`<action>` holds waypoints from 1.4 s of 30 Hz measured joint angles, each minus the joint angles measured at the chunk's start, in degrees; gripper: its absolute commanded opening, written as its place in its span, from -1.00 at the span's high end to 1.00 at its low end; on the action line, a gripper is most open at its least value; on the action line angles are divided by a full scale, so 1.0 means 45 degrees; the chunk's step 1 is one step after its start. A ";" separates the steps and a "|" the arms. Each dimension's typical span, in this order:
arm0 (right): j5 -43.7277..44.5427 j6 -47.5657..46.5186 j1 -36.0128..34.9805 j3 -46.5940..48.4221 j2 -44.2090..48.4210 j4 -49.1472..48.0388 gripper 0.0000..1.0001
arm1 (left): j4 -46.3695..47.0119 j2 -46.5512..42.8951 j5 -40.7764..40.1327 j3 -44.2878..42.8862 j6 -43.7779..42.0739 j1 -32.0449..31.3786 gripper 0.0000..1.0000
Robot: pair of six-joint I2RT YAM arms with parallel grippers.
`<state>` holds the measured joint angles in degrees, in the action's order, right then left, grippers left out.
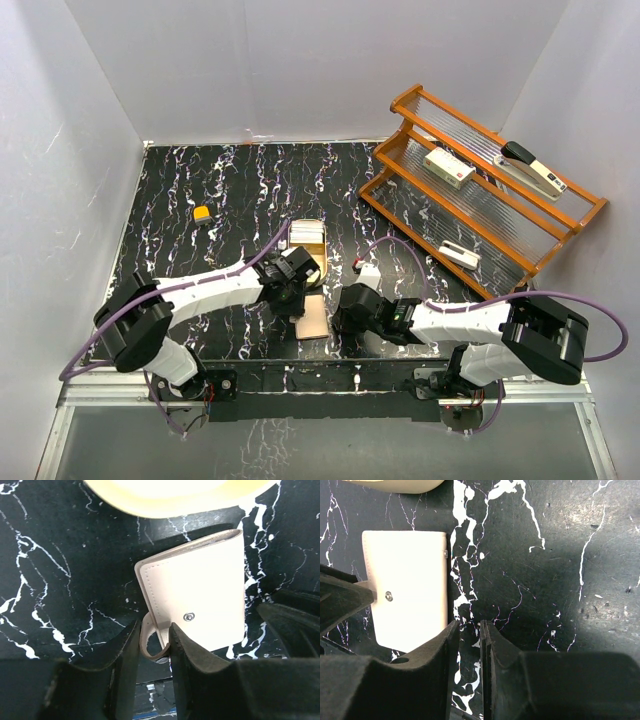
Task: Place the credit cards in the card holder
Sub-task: Open the card holder at the center of the board.
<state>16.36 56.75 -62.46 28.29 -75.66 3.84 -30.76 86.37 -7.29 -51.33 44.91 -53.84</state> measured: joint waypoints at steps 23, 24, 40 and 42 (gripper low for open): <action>-0.0151 -0.0593 0.0005 0.0010 0.4357 0.2215 0.07 | 0.3215 -0.2793 0.2555 0.1919 0.1073 0.0000 0.87; -0.0199 -0.0675 0.0005 0.0010 0.4600 0.2297 0.05 | 0.3220 -0.2783 0.2652 0.1880 0.1093 0.0000 0.88; -0.1394 -0.1447 0.0005 0.0335 0.4517 0.3138 -0.08 | 0.4080 -0.2429 0.3779 0.1389 0.1481 -0.0005 1.00; -0.1292 -0.1428 0.0005 0.0364 0.4444 0.3133 -0.01 | 0.4085 -0.2424 0.3784 0.1360 0.1496 -0.0005 1.00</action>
<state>10.55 50.33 -62.43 29.93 -55.66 17.93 -12.38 75.46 9.74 -45.21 51.64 -53.87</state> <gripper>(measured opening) 0.546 0.086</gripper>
